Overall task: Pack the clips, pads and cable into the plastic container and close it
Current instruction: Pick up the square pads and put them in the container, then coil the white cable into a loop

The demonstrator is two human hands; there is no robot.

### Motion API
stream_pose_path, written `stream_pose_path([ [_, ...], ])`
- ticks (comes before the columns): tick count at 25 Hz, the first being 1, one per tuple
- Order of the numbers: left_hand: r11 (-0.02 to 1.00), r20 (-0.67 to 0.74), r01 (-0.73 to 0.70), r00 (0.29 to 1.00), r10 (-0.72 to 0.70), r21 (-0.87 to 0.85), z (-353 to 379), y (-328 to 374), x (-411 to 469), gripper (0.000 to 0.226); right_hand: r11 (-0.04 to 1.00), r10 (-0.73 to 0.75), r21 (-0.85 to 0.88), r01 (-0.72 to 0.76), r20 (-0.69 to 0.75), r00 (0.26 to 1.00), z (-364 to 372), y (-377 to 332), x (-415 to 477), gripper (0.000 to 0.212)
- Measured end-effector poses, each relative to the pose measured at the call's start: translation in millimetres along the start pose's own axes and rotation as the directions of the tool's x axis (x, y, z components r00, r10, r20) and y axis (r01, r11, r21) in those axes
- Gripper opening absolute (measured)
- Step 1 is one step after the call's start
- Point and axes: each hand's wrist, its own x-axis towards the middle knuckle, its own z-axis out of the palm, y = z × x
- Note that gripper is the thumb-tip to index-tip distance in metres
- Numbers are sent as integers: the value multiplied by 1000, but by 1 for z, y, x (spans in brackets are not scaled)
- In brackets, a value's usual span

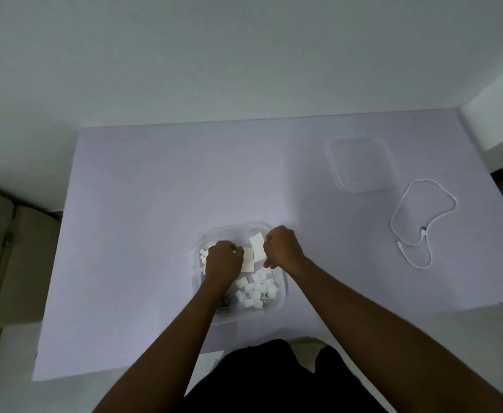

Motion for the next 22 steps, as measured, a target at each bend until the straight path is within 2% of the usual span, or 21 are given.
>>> stream_pose_path([
  [2, 985, -100, -175, 980, 174, -1, -3, 19, -3, 22, 989, -44, 135, 62, -136, 990, -14, 14, -5, 17],
  [3, 968, -103, -249, 964, 246, -16, -4, 32, -5, 20, 984, -59, 151, 91, -208, 976, -23, 25, -6, 16],
  [6, 926, -26, -373, 928, 372, -60, 10, 79, -8, 16, 985, -39, 143, 91, -332, 942, -55, 81, -8, 17],
  [11, 871, 149, -491, 859, 489, -23, 89, 158, -14, 14, 984, 135, 155, -83, -364, 921, -112, 211, -5, 19],
  [14, 844, 272, -536, 813, 515, 6, 160, 203, -25, 16, 981, 191, 113, -159, -382, 904, -141, 286, 0, 23],
  [17, 839, 386, -542, 784, 486, 44, 233, 243, -32, 17, 974, 228, 87, -211, -388, 893, -161, 347, 8, 18],
  [22, 873, 421, -455, 836, 351, 176, 295, 274, -23, 16, 988, 154, 78, -135, -344, 926, -176, 378, 34, 18],
])
